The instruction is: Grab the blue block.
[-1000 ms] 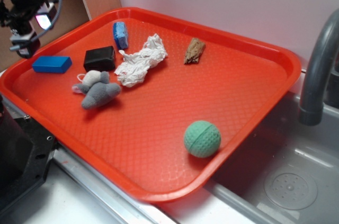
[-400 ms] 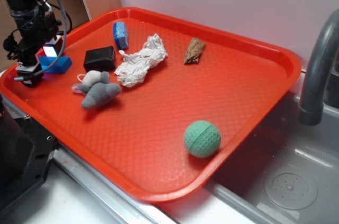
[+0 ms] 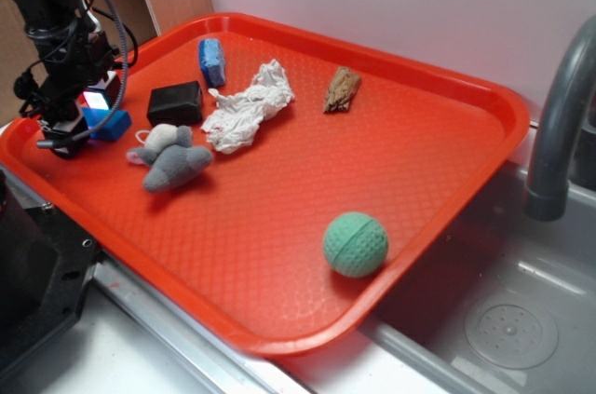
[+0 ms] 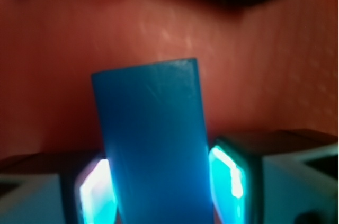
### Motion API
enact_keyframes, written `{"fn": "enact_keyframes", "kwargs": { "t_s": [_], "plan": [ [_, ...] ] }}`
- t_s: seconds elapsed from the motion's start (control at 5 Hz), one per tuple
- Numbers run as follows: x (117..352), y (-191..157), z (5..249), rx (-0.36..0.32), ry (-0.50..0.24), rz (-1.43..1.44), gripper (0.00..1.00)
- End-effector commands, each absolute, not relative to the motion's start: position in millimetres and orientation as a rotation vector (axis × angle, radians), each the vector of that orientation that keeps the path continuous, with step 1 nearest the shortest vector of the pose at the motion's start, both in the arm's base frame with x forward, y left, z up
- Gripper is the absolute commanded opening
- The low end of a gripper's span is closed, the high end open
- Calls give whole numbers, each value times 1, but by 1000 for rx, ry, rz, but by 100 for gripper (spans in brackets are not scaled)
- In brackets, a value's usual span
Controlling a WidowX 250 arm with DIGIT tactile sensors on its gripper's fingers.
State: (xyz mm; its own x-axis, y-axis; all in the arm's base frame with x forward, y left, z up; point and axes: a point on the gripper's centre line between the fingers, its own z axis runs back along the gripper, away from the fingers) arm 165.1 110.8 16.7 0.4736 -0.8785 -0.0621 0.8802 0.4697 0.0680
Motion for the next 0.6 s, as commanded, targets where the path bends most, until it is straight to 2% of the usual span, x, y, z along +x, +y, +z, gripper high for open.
{"fn": "enact_keyframes", "kwargs": {
  "t_s": [0.0, 0.2, 0.4],
  "plan": [
    [166, 72, 48, 83, 26, -1039, 0],
    [168, 54, 98, 138, -7, -785, 0],
    [174, 33, 145, 136, -45, -570, 0]
  ]
}}
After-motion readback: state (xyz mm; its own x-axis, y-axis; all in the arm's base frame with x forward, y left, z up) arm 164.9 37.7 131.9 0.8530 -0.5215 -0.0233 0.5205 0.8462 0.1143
